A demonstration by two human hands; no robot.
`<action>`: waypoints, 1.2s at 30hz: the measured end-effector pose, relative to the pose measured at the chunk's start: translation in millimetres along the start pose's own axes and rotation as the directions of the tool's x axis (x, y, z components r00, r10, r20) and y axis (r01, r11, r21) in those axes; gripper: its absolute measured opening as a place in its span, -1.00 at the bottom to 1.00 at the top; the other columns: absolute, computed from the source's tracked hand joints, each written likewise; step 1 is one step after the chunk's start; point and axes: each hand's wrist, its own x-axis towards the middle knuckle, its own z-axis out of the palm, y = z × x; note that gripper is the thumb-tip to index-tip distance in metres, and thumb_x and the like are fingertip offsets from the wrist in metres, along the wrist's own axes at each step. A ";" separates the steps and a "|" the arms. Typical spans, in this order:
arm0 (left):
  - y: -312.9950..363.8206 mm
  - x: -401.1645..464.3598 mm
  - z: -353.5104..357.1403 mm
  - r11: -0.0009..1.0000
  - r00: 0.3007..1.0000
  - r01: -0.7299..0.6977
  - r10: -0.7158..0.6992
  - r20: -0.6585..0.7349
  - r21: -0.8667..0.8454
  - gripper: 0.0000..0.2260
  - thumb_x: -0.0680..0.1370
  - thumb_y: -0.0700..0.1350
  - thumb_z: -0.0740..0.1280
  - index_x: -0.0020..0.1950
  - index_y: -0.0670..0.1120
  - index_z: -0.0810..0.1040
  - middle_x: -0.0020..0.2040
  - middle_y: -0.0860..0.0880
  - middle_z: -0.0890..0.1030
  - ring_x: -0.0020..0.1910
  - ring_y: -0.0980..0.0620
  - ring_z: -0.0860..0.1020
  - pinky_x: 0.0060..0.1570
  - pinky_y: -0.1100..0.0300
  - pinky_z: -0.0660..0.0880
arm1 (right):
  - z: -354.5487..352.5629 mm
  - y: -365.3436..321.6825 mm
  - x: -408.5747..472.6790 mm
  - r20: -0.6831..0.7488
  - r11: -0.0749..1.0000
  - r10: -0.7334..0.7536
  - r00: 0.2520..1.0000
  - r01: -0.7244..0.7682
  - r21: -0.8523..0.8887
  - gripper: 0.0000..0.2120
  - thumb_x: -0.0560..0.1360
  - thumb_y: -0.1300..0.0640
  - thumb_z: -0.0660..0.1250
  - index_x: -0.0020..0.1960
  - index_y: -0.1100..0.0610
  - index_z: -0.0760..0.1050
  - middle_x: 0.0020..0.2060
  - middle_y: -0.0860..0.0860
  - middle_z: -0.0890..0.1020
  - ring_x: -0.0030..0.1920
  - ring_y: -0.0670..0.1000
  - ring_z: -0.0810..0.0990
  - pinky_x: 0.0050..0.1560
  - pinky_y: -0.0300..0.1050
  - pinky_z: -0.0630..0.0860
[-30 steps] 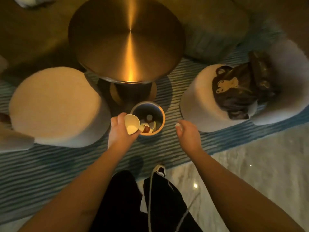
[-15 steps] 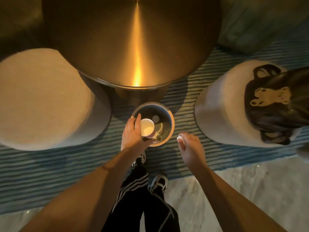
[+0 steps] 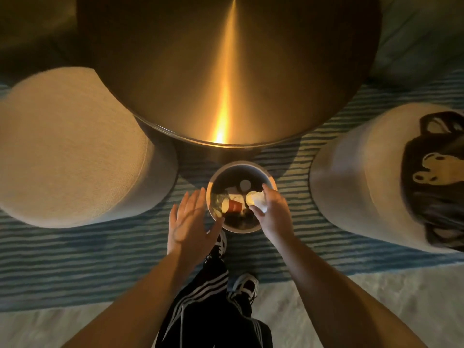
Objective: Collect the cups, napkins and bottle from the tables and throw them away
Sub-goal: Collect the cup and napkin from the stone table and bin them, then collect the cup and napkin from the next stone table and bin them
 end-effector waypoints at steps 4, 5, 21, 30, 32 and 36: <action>2.3 -2.9 -6.9 0.999 0.999 0.049 -0.049 -0.021 -0.021 -0.27 0.51 0.24 0.24 0.55 -0.06 0.08 0.51 -0.09 0.25 0.50 -0.05 0.14 0.45 -0.09 0.07 | -0.5 7.5 -3.6 0.080 0.999 -0.029 0.996 0.032 -0.042 -0.32 0.45 0.00 0.41 0.47 0.12 0.21 0.40 0.08 0.39 0.41 0.04 0.34 0.39 -0.03 0.33; 4.9 -6.0 -13.1 0.998 0.998 0.052 -0.053 -0.025 -0.026 -0.27 0.50 0.23 0.26 0.55 -0.08 0.10 0.50 -0.11 0.26 0.49 -0.06 0.16 0.44 -0.11 0.09 | -7.2 7.6 -9.8 0.085 0.998 -0.032 0.996 0.036 -0.050 -0.33 0.47 -0.01 0.39 0.48 0.11 0.21 0.42 0.08 0.37 0.42 0.04 0.32 0.40 -0.04 0.31; 3.2 -169.1 -185.3 0.976 0.945 0.219 -0.215 -0.248 -0.012 -0.26 0.52 0.32 0.12 0.55 -0.09 0.05 0.52 -0.10 0.21 0.50 -0.07 0.12 0.44 -0.10 0.08 | -148.7 -97.0 -175.4 0.008 0.939 -0.343 0.939 0.343 -0.036 -0.50 0.57 -0.04 0.22 0.46 0.06 0.26 0.43 0.01 0.34 0.45 0.00 0.24 0.43 -0.11 0.17; -79.6 -305.3 -232.2 0.799 0.679 0.570 -0.588 -0.440 -0.189 -0.27 0.52 0.39 -0.03 0.56 -0.01 0.03 0.55 -0.05 0.13 0.53 -0.03 0.02 0.47 -0.10 -0.03 | -104.6 -254.5 -237.0 0.179 0.687 -0.720 0.670 0.725 0.053 -0.52 0.57 -0.05 0.19 0.44 0.08 0.27 0.43 0.07 0.32 0.45 0.05 0.21 0.42 -0.02 0.21; -107.5 -331.3 -246.2 0.755 0.606 0.617 -0.636 -0.478 -0.222 -0.27 0.52 0.38 -0.03 0.56 -0.01 0.03 0.55 -0.05 0.15 0.53 -0.03 0.02 0.47 -0.11 -0.02 | -90.1 -298.2 -246.8 0.231 0.604 -0.782 0.578 0.795 0.053 -0.52 0.57 -0.03 0.20 0.44 0.09 0.25 0.42 0.10 0.33 0.43 0.08 0.23 0.40 0.01 0.23; -170.9 -367.3 -270.3 0.671 0.480 0.679 -0.712 -0.512 -0.297 -0.28 0.52 0.38 -0.03 0.56 0.01 0.03 0.54 -0.05 0.17 0.53 -0.04 0.03 0.47 -0.12 -0.02 | -50.5 -385.9 -267.4 0.287 0.490 -0.846 0.449 0.867 0.087 -0.52 0.58 -0.06 0.16 0.45 0.09 0.24 0.42 0.10 0.33 0.43 0.09 0.24 0.38 0.00 0.24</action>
